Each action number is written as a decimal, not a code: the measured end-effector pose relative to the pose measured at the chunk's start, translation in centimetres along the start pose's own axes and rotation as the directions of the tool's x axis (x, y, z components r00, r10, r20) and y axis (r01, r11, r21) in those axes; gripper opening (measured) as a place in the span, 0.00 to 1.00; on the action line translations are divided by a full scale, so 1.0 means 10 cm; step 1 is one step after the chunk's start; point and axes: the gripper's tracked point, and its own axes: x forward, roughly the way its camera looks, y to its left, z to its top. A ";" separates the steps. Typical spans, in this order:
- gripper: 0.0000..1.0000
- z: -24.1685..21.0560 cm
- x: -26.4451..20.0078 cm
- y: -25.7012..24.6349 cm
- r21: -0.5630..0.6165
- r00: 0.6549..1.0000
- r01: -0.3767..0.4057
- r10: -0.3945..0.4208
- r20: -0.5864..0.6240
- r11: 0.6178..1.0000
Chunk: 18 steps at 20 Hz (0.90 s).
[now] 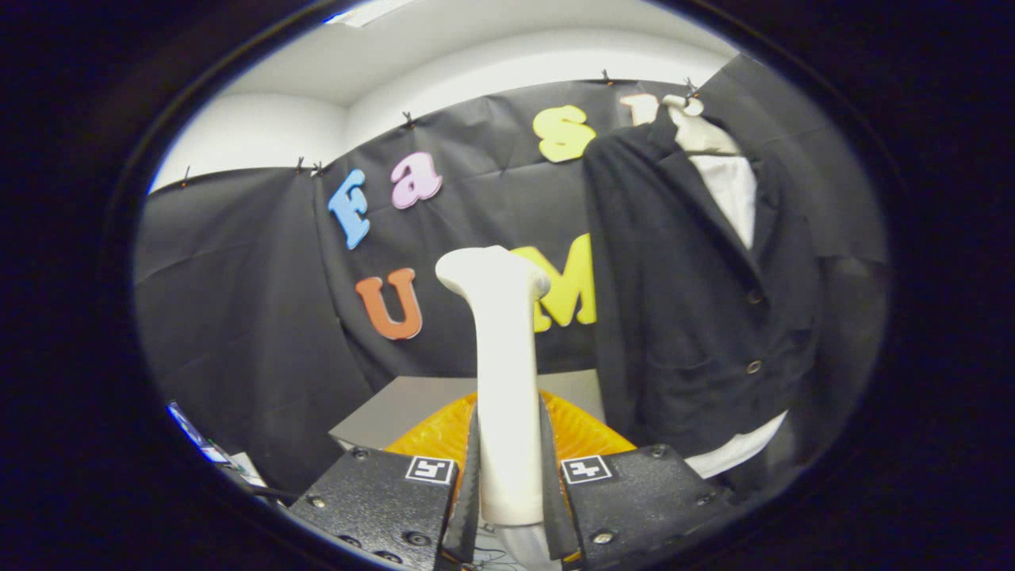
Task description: Iron the clothes twice with a garment steamer, once on the left side and once on the right side.
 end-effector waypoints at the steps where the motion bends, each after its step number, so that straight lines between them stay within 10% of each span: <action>1: 0.36 0.14 -0.10 -0.17 -0.001 0.999 0.025 -0.025 0.030 1.000; 8: 0.36 0.93 -0.46 -1.02 0.002 0.965 0.167 -0.164 0.207 0.986; 18: 0.36 1.27 0.00 -1.60 -0.036 0.959 0.178 -0.165 0.230 0.983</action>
